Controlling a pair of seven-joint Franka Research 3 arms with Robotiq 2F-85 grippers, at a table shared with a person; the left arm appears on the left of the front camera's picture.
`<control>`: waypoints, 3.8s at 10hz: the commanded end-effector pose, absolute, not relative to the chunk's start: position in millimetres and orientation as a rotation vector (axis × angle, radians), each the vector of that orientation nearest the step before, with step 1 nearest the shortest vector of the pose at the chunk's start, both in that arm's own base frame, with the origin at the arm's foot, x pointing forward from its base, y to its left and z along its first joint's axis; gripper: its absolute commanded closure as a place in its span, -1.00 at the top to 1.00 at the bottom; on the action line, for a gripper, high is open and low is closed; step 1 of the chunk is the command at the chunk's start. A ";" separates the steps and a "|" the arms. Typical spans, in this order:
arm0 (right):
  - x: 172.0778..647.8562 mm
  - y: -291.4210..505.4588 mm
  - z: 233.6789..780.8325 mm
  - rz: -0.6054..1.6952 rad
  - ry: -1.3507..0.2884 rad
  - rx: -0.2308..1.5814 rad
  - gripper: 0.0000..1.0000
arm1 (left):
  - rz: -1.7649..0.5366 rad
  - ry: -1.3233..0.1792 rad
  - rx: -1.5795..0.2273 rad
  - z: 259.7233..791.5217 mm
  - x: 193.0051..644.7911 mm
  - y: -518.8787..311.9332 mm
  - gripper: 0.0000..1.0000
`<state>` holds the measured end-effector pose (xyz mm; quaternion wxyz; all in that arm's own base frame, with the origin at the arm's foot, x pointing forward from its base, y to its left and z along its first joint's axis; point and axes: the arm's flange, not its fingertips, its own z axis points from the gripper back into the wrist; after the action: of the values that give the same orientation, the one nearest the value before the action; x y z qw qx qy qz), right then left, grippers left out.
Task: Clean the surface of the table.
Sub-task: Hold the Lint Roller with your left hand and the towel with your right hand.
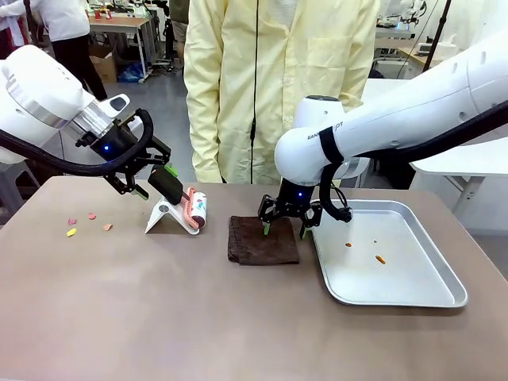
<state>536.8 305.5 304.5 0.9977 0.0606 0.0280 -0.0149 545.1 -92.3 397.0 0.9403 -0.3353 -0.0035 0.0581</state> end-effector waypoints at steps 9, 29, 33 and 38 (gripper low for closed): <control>539.4 318.4 300.0 -0.033 0.067 0.102 -1.00 | 0.119 -0.137 -0.691 398.3 551.5 -92.7 -1.00; 457.2 145.3 395.7 0.157 0.304 1.386 -1.00 | -0.076 -0.105 -1.289 473.8 417.6 51.6 -1.00; 373.1 -2.7 427.5 -0.168 -0.132 1.559 -1.00 | -0.058 -0.130 -1.371 451.0 344.6 195.3 -1.00; 348.2 -152.3 402.3 -0.138 -0.458 1.631 -1.00 | 0.135 -0.301 -1.410 405.3 272.5 326.5 -1.00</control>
<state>342.1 -138.9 420.1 0.6677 0.7171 -0.1498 -0.1323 272.6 311.8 412.6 0.7595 -0.6337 -0.1213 0.0834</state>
